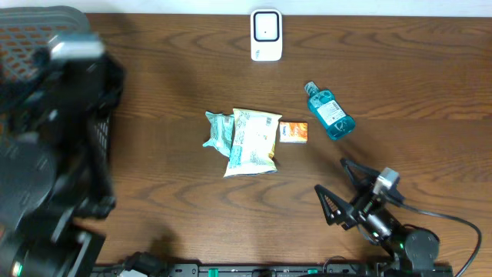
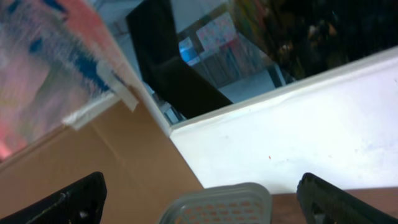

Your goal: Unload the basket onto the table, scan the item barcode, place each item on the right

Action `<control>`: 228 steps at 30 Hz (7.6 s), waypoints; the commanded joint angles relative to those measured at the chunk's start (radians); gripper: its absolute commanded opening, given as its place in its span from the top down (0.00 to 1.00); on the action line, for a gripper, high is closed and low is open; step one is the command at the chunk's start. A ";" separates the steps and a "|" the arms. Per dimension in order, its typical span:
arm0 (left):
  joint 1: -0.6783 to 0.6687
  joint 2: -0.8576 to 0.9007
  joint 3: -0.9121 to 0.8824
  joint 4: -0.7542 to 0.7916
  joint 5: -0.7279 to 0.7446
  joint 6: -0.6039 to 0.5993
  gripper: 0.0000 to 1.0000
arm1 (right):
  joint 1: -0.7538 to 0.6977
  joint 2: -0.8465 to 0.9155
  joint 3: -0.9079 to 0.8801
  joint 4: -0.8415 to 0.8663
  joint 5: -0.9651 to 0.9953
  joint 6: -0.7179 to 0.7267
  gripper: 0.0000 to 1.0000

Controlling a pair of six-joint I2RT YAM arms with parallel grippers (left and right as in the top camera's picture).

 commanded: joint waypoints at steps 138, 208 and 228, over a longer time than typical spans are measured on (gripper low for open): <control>0.544 -0.839 -0.536 0.080 0.452 -0.376 0.02 | 0.246 2.208 2.710 -1.924 1.102 0.117 0.99; 0.545 -0.830 -0.710 -0.193 0.448 -0.375 0.02 | -0.119 2.504 1.900 -0.185 0.854 0.457 0.99; 0.545 -0.830 -0.719 -0.269 0.448 -0.375 0.02 | -0.133 2.612 2.339 -1.061 0.997 0.189 0.99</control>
